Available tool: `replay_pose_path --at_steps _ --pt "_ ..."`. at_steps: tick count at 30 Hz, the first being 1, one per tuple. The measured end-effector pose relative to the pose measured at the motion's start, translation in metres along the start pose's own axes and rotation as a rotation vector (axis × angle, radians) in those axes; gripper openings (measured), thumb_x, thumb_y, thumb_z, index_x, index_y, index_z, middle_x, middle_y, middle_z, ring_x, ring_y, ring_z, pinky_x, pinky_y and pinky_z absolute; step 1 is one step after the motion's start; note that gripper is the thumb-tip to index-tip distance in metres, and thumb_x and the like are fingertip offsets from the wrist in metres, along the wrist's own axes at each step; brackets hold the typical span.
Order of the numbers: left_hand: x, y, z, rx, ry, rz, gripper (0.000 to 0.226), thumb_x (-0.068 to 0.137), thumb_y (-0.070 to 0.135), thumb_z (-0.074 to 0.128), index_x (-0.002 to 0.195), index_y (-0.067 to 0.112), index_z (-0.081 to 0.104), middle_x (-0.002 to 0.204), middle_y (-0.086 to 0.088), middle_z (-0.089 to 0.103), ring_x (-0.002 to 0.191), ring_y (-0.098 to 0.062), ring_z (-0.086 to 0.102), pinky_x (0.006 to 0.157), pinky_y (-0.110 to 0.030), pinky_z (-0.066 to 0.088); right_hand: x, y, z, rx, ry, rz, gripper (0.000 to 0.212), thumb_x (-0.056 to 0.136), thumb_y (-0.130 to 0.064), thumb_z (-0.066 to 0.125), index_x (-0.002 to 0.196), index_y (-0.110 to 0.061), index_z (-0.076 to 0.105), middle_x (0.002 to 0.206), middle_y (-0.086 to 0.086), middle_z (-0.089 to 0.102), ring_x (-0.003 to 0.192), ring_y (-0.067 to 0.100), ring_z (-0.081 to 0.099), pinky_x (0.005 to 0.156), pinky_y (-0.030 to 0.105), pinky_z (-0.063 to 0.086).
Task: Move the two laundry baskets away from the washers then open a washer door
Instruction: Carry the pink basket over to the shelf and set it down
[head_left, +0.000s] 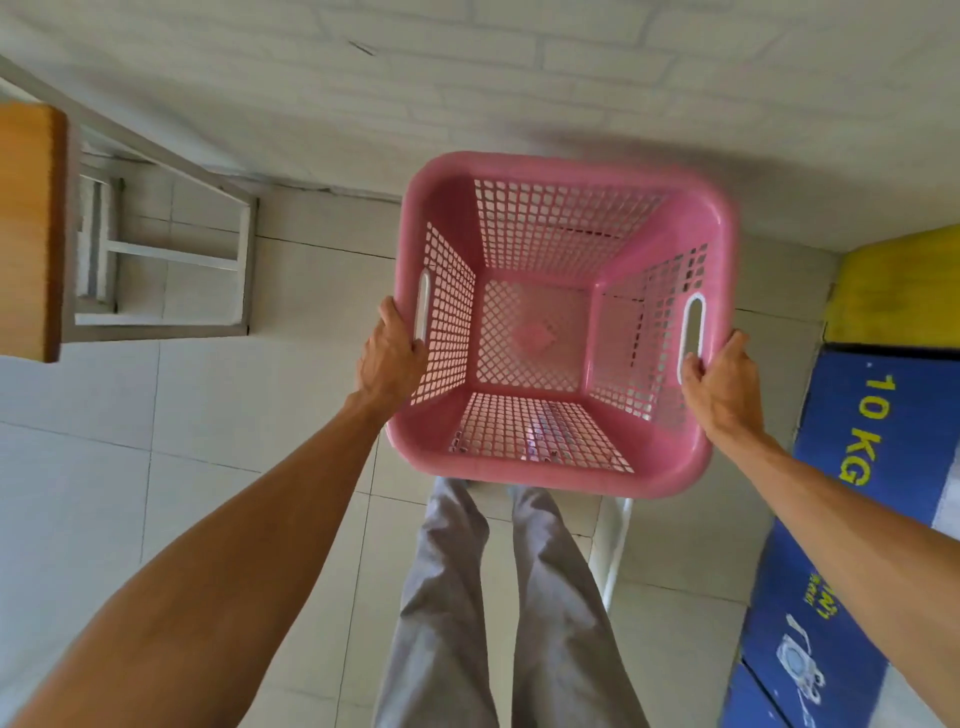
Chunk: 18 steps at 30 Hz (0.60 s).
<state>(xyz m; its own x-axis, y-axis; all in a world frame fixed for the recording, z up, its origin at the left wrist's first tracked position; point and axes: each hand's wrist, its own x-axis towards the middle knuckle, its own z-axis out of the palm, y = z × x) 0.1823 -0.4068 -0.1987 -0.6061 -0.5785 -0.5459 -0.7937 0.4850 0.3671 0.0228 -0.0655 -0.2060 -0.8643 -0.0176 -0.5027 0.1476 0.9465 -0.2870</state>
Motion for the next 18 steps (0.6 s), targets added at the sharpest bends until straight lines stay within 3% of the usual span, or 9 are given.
replay_pose_path --at_steps 2,5,10,13,16,18 --pt "-0.026 0.002 -0.028 -0.078 0.009 -0.037 0.037 0.089 0.004 0.050 0.122 0.003 0.034 0.102 -0.018 0.064 0.076 -0.038 0.067 0.061 -0.049 0.058 -0.017 -0.021 -0.026 -0.015 -0.008 -0.031 0.029 0.099 -0.016 0.054 0.120 0.002 0.045 0.100 0.025 0.065 0.063 0.034 0.065 0.046 0.035 0.055" --pt "-0.081 0.005 -0.089 -0.178 0.048 -0.112 0.036 0.090 0.006 0.052 0.123 0.004 0.037 0.102 -0.017 0.064 0.073 -0.031 0.068 0.053 -0.039 0.057 -0.056 -0.063 -0.074 -0.068 -0.026 -0.125 0.029 0.100 -0.017 0.052 0.121 0.002 0.045 0.098 0.022 0.064 0.051 0.021 0.056 0.037 0.022 0.039" --pt "-0.193 -0.015 -0.197 -0.194 0.155 -0.147 0.042 0.093 0.024 0.059 0.127 0.010 0.038 0.103 -0.005 0.067 0.067 -0.016 0.066 0.045 -0.020 0.046 -0.133 -0.143 -0.143 -0.175 -0.037 -0.299 0.036 0.099 -0.019 0.050 0.128 0.001 0.039 0.094 0.021 0.067 0.048 0.024 0.050 0.039 0.020 0.032" --pt "-0.256 -0.044 -0.253 -0.219 0.301 -0.167 0.062 0.091 0.020 0.059 0.144 0.014 0.028 0.108 0.000 0.062 0.082 -0.023 0.069 0.056 -0.032 0.054 -0.175 -0.200 -0.158 -0.206 -0.049 -0.453 0.048 0.096 -0.019 0.052 0.138 -0.004 0.033 0.091 0.022 0.069 0.047 0.021 0.042 0.046 0.023 0.033" --pt "-0.310 -0.087 -0.293 -0.223 0.477 -0.254 0.082 0.088 0.015 0.057 0.157 0.014 0.013 0.134 -0.014 0.056 0.108 -0.035 0.062 0.080 -0.048 0.054 -0.213 -0.273 -0.152 -0.221 -0.076 -0.640 0.064 0.095 -0.018 0.052 0.150 -0.010 0.022 0.097 0.024 0.069 0.056 0.024 0.046 0.051 0.028 0.038" --pt "-0.345 -0.121 -0.316 -0.261 0.580 -0.351 0.084 0.087 0.016 0.056 0.159 0.015 0.013 0.134 -0.019 0.056 0.112 -0.039 0.059 0.084 -0.049 0.052 -0.242 -0.328 -0.140 -0.233 -0.104 -0.790 0.072 0.096 -0.019 0.052 0.157 -0.013 0.014 0.099 0.023 0.068 0.059 0.025 0.049 0.053 0.030 0.041"
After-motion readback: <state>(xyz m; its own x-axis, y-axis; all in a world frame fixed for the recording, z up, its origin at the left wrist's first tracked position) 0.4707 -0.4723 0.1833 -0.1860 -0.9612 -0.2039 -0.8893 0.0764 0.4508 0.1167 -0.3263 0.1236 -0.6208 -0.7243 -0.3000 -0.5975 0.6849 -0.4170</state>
